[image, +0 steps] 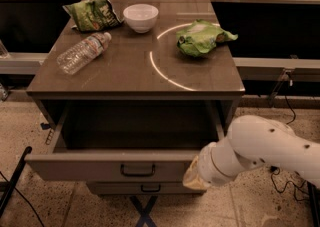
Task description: Close top drawer
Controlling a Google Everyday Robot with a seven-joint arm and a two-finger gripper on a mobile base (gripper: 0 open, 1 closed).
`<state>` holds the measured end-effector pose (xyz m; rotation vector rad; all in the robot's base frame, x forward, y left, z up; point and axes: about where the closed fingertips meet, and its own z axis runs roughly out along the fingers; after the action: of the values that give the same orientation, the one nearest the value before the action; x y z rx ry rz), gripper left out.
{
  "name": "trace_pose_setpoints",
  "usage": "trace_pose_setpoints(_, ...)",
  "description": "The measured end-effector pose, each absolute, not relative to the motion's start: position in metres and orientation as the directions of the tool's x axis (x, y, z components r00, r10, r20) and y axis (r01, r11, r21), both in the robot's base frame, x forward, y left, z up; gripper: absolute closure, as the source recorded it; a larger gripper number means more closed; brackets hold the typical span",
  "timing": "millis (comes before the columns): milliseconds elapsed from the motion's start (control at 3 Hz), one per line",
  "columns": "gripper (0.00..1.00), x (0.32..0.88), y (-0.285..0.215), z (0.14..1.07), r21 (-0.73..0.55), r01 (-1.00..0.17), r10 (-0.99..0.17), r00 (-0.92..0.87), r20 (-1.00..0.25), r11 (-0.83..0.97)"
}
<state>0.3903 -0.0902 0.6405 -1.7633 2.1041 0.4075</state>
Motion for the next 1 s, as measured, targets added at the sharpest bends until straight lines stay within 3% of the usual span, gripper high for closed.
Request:
trace_pose_setpoints(333, 1.00, 0.390, -0.089, 0.640, -0.013, -0.984, -0.878, -0.153, -0.453, 0.178)
trace_pose_setpoints(1000, 1.00, 0.468, -0.049, 0.644, -0.061, -0.978, -0.849, -0.143, -0.509, 0.201)
